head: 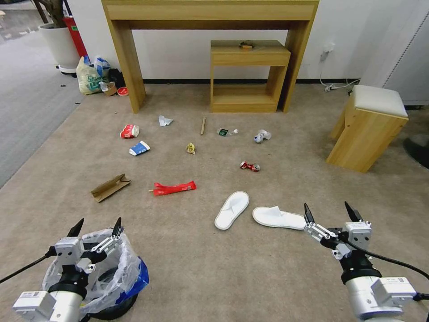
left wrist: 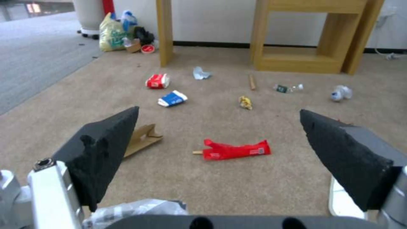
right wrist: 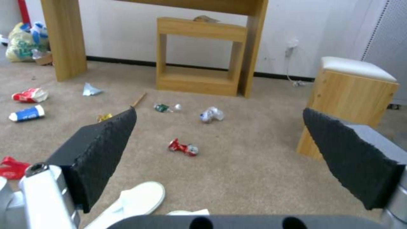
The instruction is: Pick up the trash bin and place the garbage on the floor into it.
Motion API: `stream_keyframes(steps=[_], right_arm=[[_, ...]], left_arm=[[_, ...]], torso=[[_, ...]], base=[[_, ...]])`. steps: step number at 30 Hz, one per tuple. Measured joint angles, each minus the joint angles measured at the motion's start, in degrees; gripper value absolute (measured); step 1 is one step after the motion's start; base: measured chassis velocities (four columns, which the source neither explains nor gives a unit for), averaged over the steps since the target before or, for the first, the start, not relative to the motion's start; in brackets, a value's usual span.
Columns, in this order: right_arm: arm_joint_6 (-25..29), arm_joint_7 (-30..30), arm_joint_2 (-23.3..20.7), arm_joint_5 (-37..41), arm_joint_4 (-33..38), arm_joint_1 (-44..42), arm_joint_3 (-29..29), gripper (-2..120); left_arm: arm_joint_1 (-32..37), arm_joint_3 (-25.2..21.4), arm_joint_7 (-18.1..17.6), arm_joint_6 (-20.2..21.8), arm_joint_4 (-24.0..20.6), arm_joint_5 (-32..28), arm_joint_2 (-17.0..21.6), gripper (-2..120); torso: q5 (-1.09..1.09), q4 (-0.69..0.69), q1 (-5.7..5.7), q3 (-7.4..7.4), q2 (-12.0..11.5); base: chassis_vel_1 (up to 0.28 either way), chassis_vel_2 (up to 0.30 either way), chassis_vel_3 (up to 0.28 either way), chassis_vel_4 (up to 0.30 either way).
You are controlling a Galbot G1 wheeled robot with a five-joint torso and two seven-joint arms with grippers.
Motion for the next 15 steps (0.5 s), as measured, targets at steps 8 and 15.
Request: stream_keyframes(steps=[8, 15], right_arm=[[-0.8, 0.02, -1.08, 0.6, -0.06, 0.25, 0.09, 100], [-2.38, 0.4, -3.68, 3.68, 0.08, 0.23, 1.19, 100]], left_arm=[[0.04, -2.09, -0.3, 4.04, -0.59, -3.76, 0.37, 100], [2.39, -12.35, 5.15, 10.2, 1.56, -9.71, 10.57, 100]], torso=[[0.0, 0.0, 0.0, 0.0, 0.0], [0.0, -0.01, 0.0, 0.0, 0.0]], base=[[0.0, 0.0, 0.0, 0.0], [0.0, 0.0, 0.0, 0.0]])
